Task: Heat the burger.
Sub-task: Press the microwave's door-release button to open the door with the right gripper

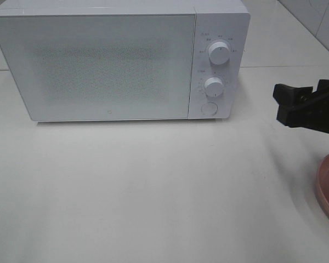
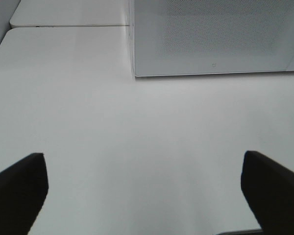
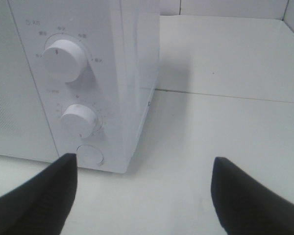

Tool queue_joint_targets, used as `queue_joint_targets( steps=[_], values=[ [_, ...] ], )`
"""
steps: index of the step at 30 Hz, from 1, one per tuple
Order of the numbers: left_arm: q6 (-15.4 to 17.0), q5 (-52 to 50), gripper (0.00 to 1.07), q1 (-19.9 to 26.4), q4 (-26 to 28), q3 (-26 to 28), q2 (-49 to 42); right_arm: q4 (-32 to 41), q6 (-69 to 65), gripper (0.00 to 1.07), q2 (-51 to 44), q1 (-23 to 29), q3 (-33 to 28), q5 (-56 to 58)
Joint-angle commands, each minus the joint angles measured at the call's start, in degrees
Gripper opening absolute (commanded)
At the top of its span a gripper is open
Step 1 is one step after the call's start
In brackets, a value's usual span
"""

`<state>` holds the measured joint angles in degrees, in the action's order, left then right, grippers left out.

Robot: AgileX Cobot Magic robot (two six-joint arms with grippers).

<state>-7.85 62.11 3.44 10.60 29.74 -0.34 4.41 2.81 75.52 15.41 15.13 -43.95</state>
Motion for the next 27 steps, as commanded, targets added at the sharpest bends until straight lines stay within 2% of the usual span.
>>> queue_joint_targets(
  steps=[1,3,6,8,9,11,12,14,22,27],
  values=[
    [0.40,-0.80,1.00,0.00,0.06,-0.17,-0.92,3.09,2.81,0.74,1.55,2.81,-0.06,-2.41],
    [0.40,-0.80,1.00,0.00,0.06,-0.17,-0.92,6.82,5.04,0.74,3.78,6.19,-0.06,-4.81],
    [0.40,-0.80,1.00,0.00,0.06,-0.17,-0.92,8.48,5.96,0.74,4.64,7.45,-0.06,-5.79],
    [0.40,-0.80,1.00,0.00,0.06,-0.17,-0.92,16.67,9.97,0.74,7.96,12.43,-0.06,-9.74],
    [0.40,-0.80,1.00,0.00,0.06,-0.17,-0.92,16.67,9.97,0.74,7.96,12.43,-0.06,-9.74],
    [0.40,-0.80,1.00,0.00,0.06,-0.17,-0.92,24.35,12.66,0.74,10.26,15.81,0.00,-12.15],
    [0.40,-0.80,1.00,0.00,0.06,-0.17,-0.92,24.35,12.66,0.74,10.26,15.81,0.00,-12.15],
    [0.40,-0.80,1.00,0.00,0.06,-0.17,-0.92,29.39,14.61,0.74,12.43,19.37,0.00,-15.01],
    [0.40,-0.80,1.00,0.00,0.06,-0.17,-0.92,35.12,14.73,0.74,17.07,26.81,0.23,-18.68],
    [0.40,-0.80,1.00,0.00,0.06,-0.17,-0.92,38.62,14.55,0.74,18.68,28.93,0.69,-18.68]
  ],
)
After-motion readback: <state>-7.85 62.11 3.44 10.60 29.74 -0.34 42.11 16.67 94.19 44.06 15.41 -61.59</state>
